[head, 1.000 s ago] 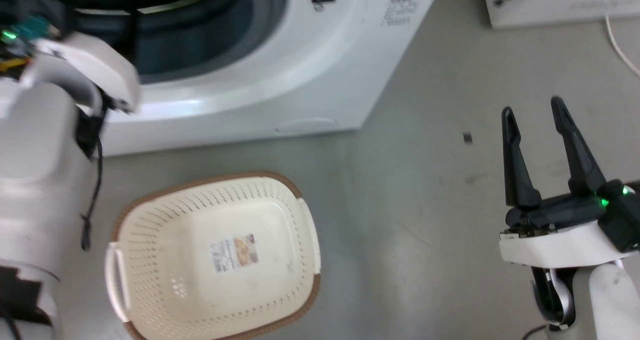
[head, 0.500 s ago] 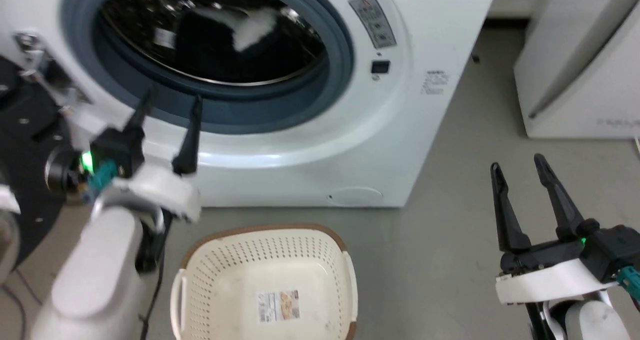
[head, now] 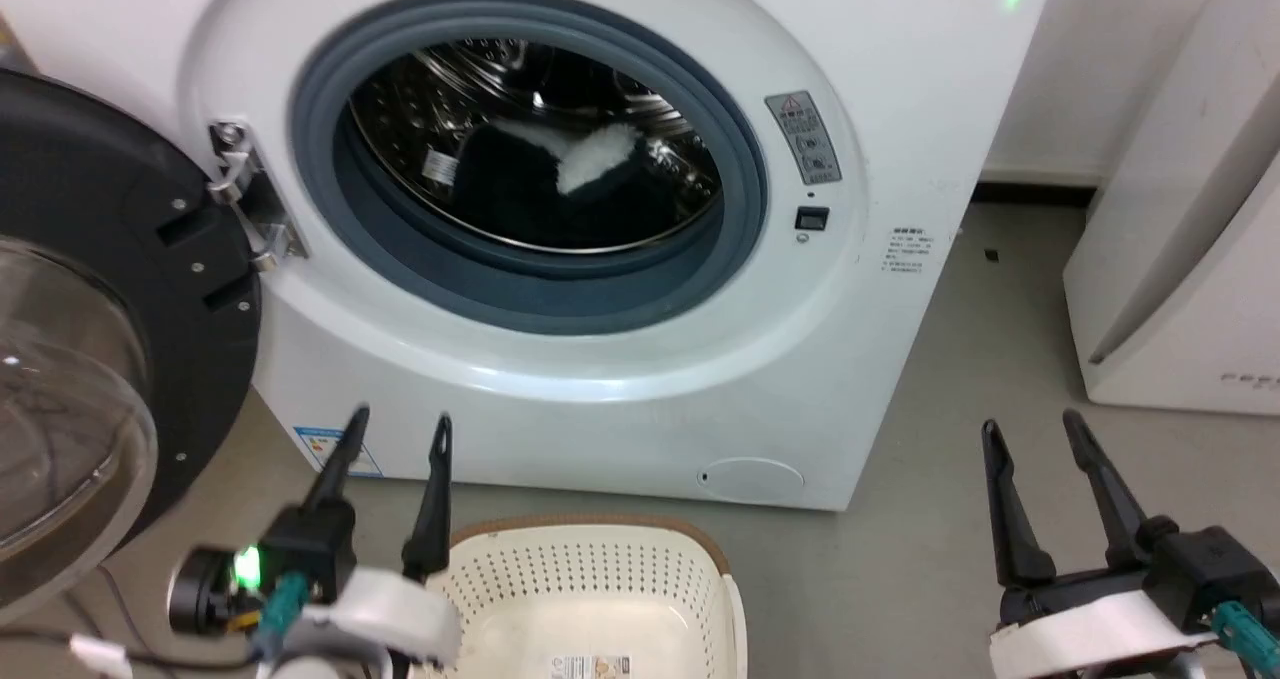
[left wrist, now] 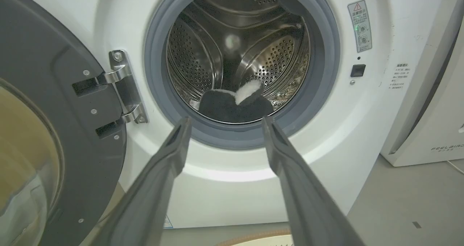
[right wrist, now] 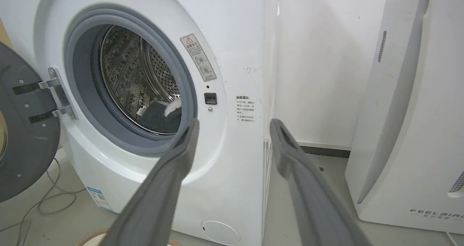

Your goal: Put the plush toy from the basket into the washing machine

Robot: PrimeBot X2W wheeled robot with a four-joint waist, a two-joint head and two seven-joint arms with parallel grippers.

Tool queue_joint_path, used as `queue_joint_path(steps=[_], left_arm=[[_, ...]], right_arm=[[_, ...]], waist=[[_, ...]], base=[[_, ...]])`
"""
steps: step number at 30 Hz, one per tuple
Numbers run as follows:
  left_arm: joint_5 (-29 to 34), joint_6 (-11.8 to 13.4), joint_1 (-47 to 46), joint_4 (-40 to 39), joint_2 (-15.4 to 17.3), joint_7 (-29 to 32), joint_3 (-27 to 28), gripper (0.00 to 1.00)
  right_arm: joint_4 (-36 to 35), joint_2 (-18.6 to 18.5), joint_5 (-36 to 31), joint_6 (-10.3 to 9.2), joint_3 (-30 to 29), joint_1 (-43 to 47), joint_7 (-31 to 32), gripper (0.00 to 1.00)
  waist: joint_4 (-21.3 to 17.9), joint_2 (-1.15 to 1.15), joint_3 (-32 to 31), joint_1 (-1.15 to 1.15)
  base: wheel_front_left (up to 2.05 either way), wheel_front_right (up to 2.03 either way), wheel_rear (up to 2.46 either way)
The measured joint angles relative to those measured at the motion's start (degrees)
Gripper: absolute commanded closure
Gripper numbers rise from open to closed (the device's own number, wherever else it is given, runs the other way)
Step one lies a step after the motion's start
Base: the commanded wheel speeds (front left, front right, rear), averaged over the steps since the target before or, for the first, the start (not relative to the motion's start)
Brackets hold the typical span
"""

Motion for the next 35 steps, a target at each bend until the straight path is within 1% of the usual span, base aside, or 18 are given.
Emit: queue_joint_path(steps=[4, 6, 12, 14, 15, 24, 35], left_arm=[[1.2, 1.2, 4.9, -2.5, -1.0, 0.0, 0.6, 0.00], [2.6, 1.3, 6.4, -2.9, -1.2, 0.0, 0.2, 0.00], [4.7, 1.3, 8.3, -3.0, -2.4, 0.0, 0.2, 0.00], [4.9, 0.9, 8.5, -3.0, -2.8, 0.0, 0.6, 0.00], [4.9, 0.6, 8.5, -3.1, -3.0, 0.0, 0.9, 1.00], [4.9, 0.6, 8.5, -3.0, -3.4, 0.6, 1.3, 1.00], [5.9, -0.5, 8.5, -3.3, -4.3, 1.8, 2.8, 1.00]], right_arm=[[0.4, 0.0, 0.3, 0.00, 0.0, 1.1, 0.0, 0.00], [0.7, 0.0, 0.5, 0.00, 0.1, 1.9, 0.0, 0.00], [1.8, 0.0, 0.6, 0.00, 0.3, 3.4, 0.0, 0.00], [2.0, 0.0, 0.6, 0.00, 0.4, 3.4, 0.0, 0.00], [2.0, 0.0, 0.6, 0.00, 0.4, 3.4, 0.0, 1.00], [1.9, 0.0, 0.6, 0.00, 0.4, 3.4, 0.5, 1.00], [1.7, 0.0, -0.1, 0.00, 0.4, 3.3, 1.8, 1.00]], waist=[[0.7, 0.00, -1.6, 0.00], [1.1, 0.00, -2.0, 0.00], [1.6, 0.00, -2.4, 0.00], [1.6, 0.00, -2.4, 0.00], [1.6, 0.00, -2.4, 0.00], [1.4, 0.00, -2.4, 0.01], [0.8, 0.00, -2.4, 0.01]], base=[[0.00, 0.00, 0.00], [0.00, 0.00, 0.00], [0.00, 0.00, 0.00], [0.00, 0.00, 0.00], [0.00, 0.00, 0.00], [0.00, 0.00, 0.00], [0.00, 0.00, 0.00]])
